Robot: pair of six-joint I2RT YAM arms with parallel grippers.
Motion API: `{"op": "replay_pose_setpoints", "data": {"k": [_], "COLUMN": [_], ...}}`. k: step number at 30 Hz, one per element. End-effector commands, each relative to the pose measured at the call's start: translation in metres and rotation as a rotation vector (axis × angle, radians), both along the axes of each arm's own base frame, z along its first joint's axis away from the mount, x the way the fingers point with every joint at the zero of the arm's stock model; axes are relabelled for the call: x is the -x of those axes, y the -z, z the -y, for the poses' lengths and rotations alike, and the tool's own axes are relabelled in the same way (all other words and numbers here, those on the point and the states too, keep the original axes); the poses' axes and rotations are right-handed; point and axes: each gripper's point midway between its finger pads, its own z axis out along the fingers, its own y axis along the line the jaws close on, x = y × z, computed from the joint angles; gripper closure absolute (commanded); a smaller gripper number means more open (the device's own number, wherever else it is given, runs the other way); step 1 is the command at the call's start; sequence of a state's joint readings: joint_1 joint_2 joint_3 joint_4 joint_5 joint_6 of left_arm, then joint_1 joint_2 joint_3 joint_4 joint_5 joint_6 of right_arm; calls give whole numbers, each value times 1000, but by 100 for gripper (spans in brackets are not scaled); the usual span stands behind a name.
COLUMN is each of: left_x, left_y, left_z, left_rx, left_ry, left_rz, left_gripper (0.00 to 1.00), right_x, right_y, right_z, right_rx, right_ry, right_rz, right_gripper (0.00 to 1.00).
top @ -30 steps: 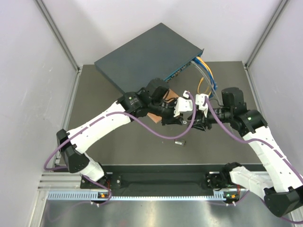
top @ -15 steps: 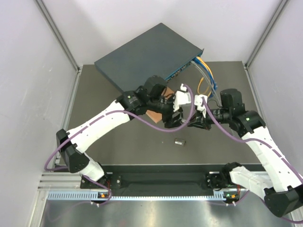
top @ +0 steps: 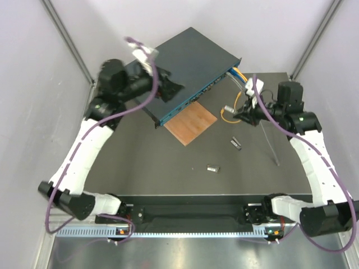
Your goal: Insert the plug into the switch port
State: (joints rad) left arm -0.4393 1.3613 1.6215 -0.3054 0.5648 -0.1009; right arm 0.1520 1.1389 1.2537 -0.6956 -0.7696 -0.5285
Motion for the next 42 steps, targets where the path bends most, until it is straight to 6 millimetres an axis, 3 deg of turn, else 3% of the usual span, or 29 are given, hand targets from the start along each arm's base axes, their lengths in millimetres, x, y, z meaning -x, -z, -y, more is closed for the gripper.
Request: {"op": "replay_pose_setpoints", "data": {"k": [1,2,3,4,6,7,8,9,11,12,15,20,25,26,31,36,42], "left_x": [-2,-5,-7,-12,-12,-19,-13,-18,-15,-19,-22,-29,-41,-43,-56,-61,-68], "left_y": [-66,-80,-79,-69,-68,-51,-50,-32,-22,-6,18,50,83,79,102,96,87], "left_z": [-53,-80,-93,-103,-136,-151,-162,-169,-182,-186,-199,-207,-200,-197,-191,-190,-183], "left_rx": [275,361,394,419,487,513,532,546,609,629,725,752,797,803,876,890,927], "left_ry": [-158,-221,-254,-284,-379,-431,-460,-497,-531,-546,-571,-595,-541,-504,-425,-383,-311], "left_rz": [31,19,-4,-34,-61,-112,-106,-150,-200,-248,-368,-463,-594,-575,-665,-622,-593], "left_gripper": [12,12,11,11,11,11,11,10,10,9,9,8,8,7,8,13,28], "right_x": [-39,-50,-58,-70,-84,-95,-102,-111,-120,-126,-137,-145,-153,-154,-159,-163,-169], "right_y": [-39,-48,-51,-45,-58,-61,-61,-57,-64,-60,-63,-55,-51,-50,-43,-39,-36], "right_z": [12,19,21,23,27,28,30,30,30,30,29,30,26,26,26,22,13], "right_rx": [-11,2,-4,5,0,-2,1,-8,-13,-6,21,42,38,40,49,47,50], "right_ry": [109,158,185,207,251,269,292,310,330,341,361,390,399,398,408,396,381], "right_rz": [119,144,142,120,130,131,127,105,112,101,110,83,75,76,76,65,65], "right_gripper": [100,100,100,100,100,100,100,100,100,100,100,100,100,100,100,100,100]}}
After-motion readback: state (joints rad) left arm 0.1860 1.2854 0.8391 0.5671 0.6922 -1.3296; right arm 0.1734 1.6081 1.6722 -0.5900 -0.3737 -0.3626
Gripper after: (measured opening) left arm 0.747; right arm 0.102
